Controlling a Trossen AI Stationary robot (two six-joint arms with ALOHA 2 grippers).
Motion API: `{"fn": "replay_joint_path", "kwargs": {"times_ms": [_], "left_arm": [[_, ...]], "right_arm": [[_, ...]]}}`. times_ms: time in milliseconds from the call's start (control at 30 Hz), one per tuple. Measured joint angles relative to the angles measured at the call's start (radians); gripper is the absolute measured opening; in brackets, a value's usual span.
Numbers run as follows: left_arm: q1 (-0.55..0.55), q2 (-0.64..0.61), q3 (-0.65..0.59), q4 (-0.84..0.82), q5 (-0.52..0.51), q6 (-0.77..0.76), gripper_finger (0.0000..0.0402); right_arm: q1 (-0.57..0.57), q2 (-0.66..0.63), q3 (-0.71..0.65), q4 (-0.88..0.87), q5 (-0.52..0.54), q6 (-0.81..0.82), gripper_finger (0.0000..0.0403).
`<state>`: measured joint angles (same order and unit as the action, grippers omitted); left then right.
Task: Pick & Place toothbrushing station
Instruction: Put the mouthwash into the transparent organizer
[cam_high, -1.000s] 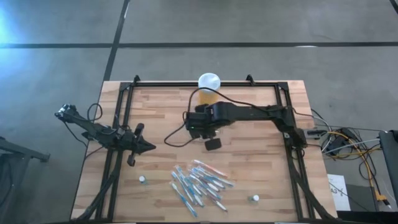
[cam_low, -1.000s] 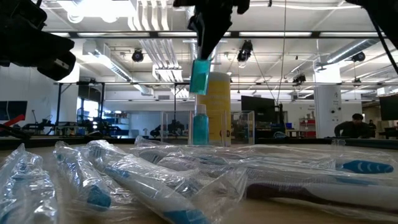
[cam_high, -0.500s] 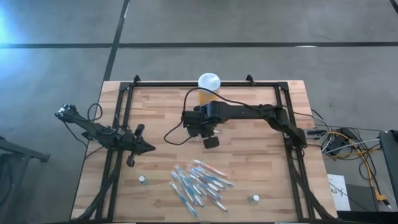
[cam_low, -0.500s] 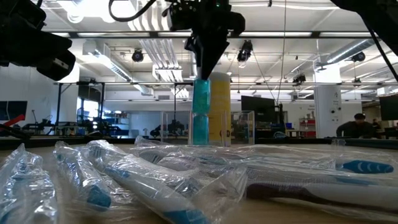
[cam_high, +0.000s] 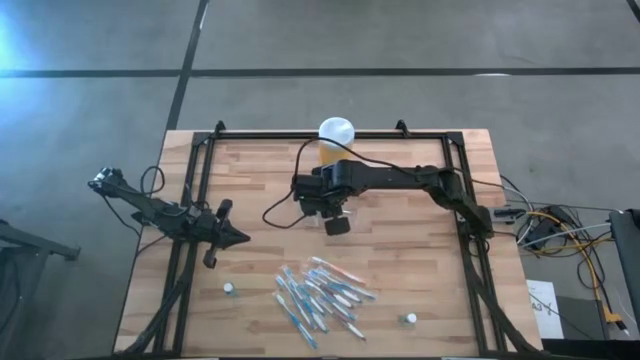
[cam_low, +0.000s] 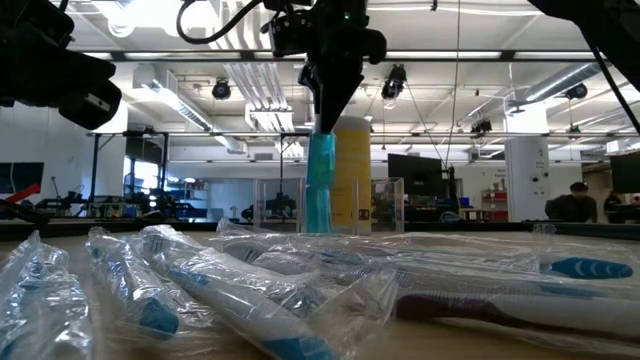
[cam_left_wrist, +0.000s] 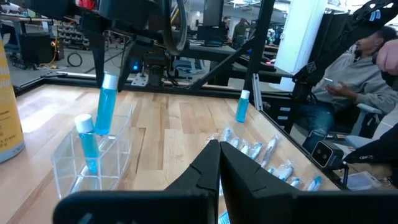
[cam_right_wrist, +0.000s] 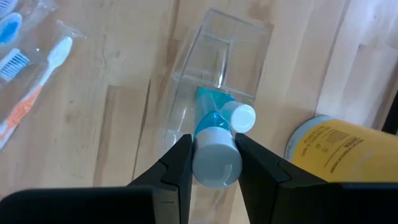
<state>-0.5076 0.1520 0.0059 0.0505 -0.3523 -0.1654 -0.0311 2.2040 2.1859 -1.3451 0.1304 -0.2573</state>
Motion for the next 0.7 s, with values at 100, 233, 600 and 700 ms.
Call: {"fn": "replay_joint_path", "kwargs": {"times_ms": [100,233,600,700], "left_arm": [[0.0,0.0,0.0,0.0,0.0,0.0,0.0012],[0.0,0.0,0.0,0.0,0.0,0.0,0.0012],[0.0,0.0,0.0,0.0,0.0,0.0,0.0012],[0.0,0.0,0.0,0.0,0.0,0.0,0.0012]], "right_arm": [[0.0,0.0,-0.028,0.026,0.0,0.021,0.009],[0.0,0.0,-0.075,0.046,0.0,0.046,0.009],[-0.005,0.001,-0.18,0.137,-0.003,0.077,0.009],[-0.009,0.001,-0.187,0.159,-0.009,0.101,0.009]]}}
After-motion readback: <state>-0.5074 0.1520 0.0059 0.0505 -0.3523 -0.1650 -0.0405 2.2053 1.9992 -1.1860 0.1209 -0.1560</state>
